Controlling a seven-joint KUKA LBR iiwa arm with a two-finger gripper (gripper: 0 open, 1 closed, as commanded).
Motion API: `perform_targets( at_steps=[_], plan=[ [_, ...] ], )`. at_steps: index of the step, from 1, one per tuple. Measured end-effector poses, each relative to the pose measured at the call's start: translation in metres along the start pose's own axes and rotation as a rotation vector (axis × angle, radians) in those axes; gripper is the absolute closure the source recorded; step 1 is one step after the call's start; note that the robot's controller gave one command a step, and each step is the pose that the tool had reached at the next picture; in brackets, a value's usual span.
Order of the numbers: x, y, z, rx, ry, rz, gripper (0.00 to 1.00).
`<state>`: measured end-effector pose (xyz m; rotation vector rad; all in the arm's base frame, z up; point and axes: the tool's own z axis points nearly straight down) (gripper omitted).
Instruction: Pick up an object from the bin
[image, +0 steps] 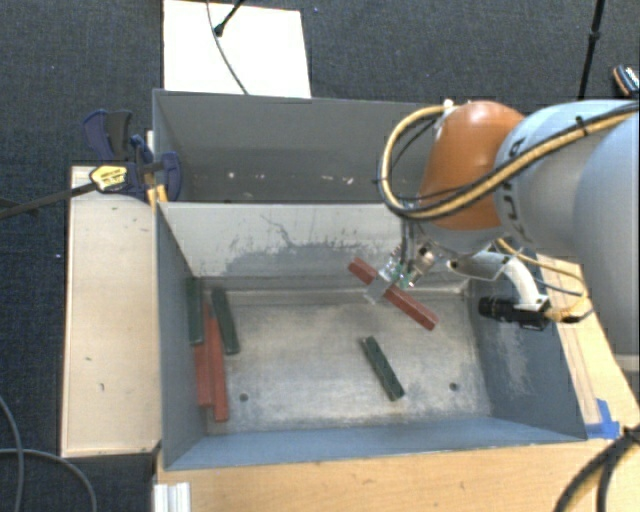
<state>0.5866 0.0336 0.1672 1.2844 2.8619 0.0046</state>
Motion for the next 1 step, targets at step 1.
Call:
perform_targets(
  at_steps=[1],
  plan=[
    [-0.0008,0.0008,-0.0145,0.001,0.000,-0.007,1.00]
  ],
)
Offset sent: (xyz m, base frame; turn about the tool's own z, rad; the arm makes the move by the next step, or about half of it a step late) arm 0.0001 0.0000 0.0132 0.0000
